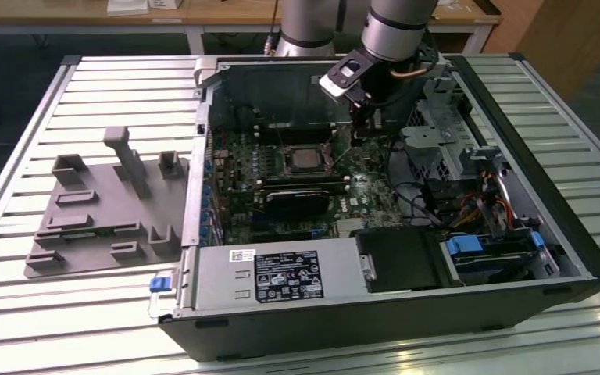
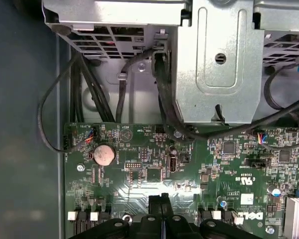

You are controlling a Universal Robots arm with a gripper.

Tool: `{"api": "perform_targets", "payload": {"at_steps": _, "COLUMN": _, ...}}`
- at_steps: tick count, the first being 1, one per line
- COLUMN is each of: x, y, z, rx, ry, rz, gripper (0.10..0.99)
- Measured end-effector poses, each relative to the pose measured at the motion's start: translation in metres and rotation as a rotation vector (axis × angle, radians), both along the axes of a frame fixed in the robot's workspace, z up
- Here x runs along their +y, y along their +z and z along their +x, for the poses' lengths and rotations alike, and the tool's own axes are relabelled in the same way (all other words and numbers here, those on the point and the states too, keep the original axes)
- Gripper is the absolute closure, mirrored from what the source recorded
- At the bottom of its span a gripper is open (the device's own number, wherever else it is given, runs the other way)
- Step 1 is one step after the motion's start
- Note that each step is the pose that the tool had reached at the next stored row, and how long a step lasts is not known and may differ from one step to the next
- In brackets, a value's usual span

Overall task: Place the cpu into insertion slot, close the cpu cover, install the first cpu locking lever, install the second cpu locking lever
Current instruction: 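Close the cpu cover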

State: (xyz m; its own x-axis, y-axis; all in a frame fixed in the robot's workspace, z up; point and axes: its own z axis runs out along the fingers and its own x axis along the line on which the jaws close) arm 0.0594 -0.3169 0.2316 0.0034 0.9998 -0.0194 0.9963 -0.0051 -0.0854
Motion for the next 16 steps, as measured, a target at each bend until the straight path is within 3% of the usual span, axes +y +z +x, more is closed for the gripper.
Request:
{"api": "perform_targets", "payload": {"at_steps": 5, "x": 0.0000, "y": 0.0000, "z": -0.0060, "rx": 0.0000, "ry": 0.000, "rz": 0.000, "gripper": 0.984}}
{"api": "perform_targets", "payload": {"at_steps": 16, "x": 0.0000, "y": 0.0000, "z": -0.0356, "rx": -0.0079, "ry": 0.000, "rz": 0.000, "gripper": 0.984}}
